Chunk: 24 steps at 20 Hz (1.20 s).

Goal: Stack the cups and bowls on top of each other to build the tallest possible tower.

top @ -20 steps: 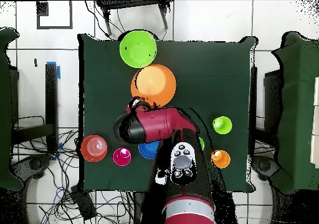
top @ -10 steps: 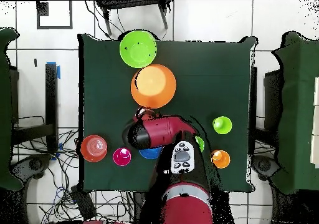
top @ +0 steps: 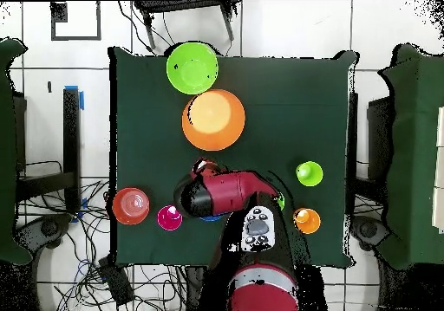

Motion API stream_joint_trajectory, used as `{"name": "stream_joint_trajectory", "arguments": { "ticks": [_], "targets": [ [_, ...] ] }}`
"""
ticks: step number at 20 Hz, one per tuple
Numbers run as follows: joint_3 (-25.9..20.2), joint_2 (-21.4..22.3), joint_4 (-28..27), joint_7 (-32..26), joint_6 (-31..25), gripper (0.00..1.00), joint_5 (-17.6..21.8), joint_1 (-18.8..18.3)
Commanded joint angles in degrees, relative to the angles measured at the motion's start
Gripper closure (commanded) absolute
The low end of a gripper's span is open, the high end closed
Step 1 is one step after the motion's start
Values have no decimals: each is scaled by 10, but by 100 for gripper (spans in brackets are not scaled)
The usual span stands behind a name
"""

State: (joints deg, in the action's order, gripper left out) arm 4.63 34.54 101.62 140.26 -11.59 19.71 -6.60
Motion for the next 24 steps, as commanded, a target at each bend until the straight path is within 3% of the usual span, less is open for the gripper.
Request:
{"name": "stream_joint_trajectory", "arguments": {
  "ticks": [1, 7, 17, 24],
  "targets": [
    [-19, 41, 27, 7, -73, 0, -10, -3],
    [-23, 35, 31, 16, -56, 0, -8, -1],
    [-4, 18, 79, 91, -7, 0, -57, 19],
    [-34, 21, 115, 72, -17, 0, -86, -5]
  ]
}}
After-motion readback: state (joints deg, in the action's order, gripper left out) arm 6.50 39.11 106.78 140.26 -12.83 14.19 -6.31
